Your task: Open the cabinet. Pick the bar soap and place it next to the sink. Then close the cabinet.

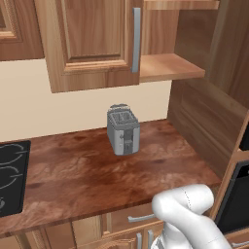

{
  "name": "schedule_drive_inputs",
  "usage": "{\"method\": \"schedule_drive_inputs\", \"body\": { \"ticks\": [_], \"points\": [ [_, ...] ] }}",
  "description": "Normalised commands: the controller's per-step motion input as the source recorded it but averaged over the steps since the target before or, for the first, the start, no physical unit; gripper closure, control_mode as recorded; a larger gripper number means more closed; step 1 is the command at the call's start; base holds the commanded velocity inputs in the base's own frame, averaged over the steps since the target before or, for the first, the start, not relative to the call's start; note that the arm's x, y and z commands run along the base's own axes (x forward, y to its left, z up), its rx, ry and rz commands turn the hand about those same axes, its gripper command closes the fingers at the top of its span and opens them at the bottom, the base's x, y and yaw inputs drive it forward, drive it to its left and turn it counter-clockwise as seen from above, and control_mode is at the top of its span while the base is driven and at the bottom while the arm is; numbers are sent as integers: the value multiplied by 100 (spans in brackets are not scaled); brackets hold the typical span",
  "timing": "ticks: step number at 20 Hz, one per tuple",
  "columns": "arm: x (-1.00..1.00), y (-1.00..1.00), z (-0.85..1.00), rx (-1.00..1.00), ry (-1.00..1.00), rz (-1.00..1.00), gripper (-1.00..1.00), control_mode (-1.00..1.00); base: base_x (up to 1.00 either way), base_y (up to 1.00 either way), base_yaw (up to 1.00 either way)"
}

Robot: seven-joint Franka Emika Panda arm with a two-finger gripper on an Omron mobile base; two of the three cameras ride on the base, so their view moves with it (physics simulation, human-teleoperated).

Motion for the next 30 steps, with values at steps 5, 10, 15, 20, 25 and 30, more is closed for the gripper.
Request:
{"method": "schedule_drive_inputs", "body": {
  "ticks": [5, 10, 15, 20, 25, 30],
  "points": [
    [27, -10, 0, 0, 0, 13, -100, -100, 0, 0, 0],
    [30, -13, -1, 0, 0, 7, -100, -100, 0, 0, 0],
    [21, -30, -4, 0, 0, 0, -100, -100, 0, 0, 0],
    [22, -19, -7, 0, 0, 0, -100, -100, 0, 0, 0],
    [22, -5, -6, 0, 0, 0, -100, -100, 0, 0, 0],
    [17, 0, -1, 0, 0, 0, -100, -100, 0, 0, 0]
  ]
}}
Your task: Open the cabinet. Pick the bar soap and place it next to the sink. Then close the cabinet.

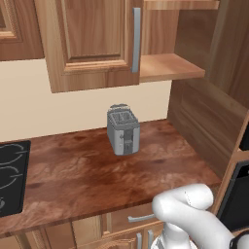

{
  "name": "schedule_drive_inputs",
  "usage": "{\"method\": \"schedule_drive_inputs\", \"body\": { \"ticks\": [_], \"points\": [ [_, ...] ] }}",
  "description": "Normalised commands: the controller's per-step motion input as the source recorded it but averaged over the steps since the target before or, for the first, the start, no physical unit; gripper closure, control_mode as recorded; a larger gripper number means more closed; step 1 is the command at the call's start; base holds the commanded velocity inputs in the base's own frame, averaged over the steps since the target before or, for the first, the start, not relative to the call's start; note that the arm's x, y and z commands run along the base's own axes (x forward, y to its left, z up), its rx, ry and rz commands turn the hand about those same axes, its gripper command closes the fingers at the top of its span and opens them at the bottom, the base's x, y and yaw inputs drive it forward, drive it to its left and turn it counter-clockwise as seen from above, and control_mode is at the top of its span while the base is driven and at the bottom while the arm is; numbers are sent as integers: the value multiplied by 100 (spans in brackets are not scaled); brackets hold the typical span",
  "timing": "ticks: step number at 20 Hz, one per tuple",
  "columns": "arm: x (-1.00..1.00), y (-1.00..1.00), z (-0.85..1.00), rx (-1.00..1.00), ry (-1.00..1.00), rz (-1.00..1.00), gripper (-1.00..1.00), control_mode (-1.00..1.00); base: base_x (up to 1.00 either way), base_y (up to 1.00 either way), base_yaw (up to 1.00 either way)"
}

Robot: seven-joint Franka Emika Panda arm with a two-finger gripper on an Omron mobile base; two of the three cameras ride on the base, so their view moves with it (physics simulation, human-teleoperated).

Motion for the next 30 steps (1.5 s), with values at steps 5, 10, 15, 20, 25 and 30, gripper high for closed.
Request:
{"method": "schedule_drive_inputs", "body": {
  "ticks": [5, 10, 15, 20, 25, 30],
  "points": [
    [15, 0, -1, 0, 0, -2, -100, -100, 0, 0, 0],
    [11, 0, 0, 0, 0, -3, -100, -100, 0, 0, 0],
    [10, 9, 0, 0, 0, 0, -100, -100, 0, 0, 0],
    [0, 32, 0, 0, -2, 0, -100, -100, 0, 0, 0],
    [0, 43, 0, 0, -3, 0, -100, -100, 0, 0, 0],
    [4, 35, 0, 0, -1, 0, -100, -100, 0, 0, 0]
  ]
}}
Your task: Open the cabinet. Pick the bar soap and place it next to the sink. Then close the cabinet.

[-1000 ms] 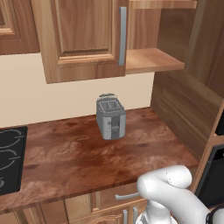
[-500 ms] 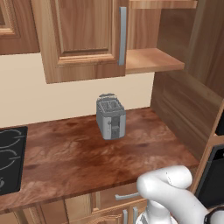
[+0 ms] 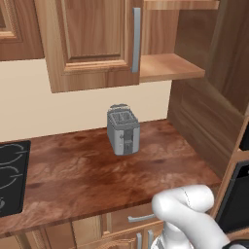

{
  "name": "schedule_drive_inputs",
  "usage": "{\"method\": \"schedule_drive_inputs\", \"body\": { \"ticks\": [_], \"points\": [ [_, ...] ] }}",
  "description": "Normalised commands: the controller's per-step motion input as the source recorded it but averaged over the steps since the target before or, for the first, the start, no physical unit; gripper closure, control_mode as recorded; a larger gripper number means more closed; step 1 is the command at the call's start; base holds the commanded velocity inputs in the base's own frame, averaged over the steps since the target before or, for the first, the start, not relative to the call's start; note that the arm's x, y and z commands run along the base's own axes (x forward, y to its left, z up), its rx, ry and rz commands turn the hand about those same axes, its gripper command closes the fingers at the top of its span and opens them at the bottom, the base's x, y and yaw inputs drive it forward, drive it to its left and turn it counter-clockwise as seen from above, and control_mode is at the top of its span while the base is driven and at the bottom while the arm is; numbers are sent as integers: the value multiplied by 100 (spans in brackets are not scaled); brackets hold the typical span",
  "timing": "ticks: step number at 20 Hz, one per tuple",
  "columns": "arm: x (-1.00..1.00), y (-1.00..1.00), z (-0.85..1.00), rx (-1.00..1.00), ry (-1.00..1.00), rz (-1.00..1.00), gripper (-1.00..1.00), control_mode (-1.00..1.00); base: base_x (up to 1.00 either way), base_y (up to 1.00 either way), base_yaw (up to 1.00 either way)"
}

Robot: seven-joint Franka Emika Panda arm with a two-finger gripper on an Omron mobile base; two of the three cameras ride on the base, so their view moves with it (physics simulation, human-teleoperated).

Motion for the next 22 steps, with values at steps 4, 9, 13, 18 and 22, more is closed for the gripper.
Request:
{"method": "schedule_drive_inputs", "body": {
  "ticks": [4, 9, 13, 18, 22],
  "points": [
    [7, 47, 0, 0, 0, 0, -100, -100, 0, 0, 0],
    [30, 51, 0, 0, 0, 0, -100, -100, 0, 0, 0],
    [56, 55, 0, -1, 0, 0, -100, -100, 0, 0, 0],
    [79, 48, 0, 0, 0, 0, -100, -100, 0, 0, 0],
    [97, 19, 0, 0, 1, -2, -100, -100, 0, 0, 0]
  ]
}}
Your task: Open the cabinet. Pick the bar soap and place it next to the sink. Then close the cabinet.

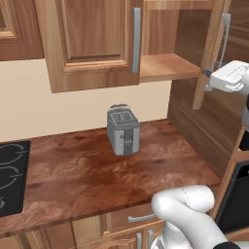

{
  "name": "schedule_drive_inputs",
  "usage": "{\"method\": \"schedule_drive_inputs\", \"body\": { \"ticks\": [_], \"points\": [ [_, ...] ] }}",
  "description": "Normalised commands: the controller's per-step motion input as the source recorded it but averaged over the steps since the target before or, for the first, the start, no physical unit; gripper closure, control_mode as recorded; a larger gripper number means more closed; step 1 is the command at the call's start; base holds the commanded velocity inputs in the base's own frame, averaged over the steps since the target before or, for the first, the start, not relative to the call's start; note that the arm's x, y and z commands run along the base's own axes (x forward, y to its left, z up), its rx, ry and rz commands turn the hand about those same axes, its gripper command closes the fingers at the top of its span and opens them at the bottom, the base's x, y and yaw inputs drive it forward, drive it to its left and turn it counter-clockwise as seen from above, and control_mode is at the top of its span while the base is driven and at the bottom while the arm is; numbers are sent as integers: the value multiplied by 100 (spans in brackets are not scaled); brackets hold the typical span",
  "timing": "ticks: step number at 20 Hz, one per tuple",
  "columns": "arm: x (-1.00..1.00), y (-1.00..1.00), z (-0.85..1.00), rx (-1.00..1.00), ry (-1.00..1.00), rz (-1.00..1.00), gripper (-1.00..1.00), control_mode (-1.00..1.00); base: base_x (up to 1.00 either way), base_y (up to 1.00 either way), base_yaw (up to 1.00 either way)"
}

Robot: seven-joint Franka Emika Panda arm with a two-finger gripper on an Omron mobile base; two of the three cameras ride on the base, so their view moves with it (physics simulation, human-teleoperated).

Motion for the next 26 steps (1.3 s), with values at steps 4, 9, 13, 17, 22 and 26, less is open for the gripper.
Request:
{"method": "schedule_drive_inputs", "body": {
  "ticks": [4, 9, 13, 17, 22, 26],
  "points": [
    [94, 9, 0, 0, 3, -3, -100, -100, 0, 0, 0],
    [100, 0, 0, 0, 3, -3, -100, -100, 0, 0, 0],
    [100, 0, 0, 0, 3, -2, -100, -100, 0, 0, 0],
    [99, 0, 0, 0, 6, -2, -100, -100, 0, 0, 0],
    [91, 0, 0, 0, 7, -2, -100, -100, 0, 0, 0],
    [92, 0, 0, 0, 7, -1, -100, -100, 0, 0, 0]
  ]
}}
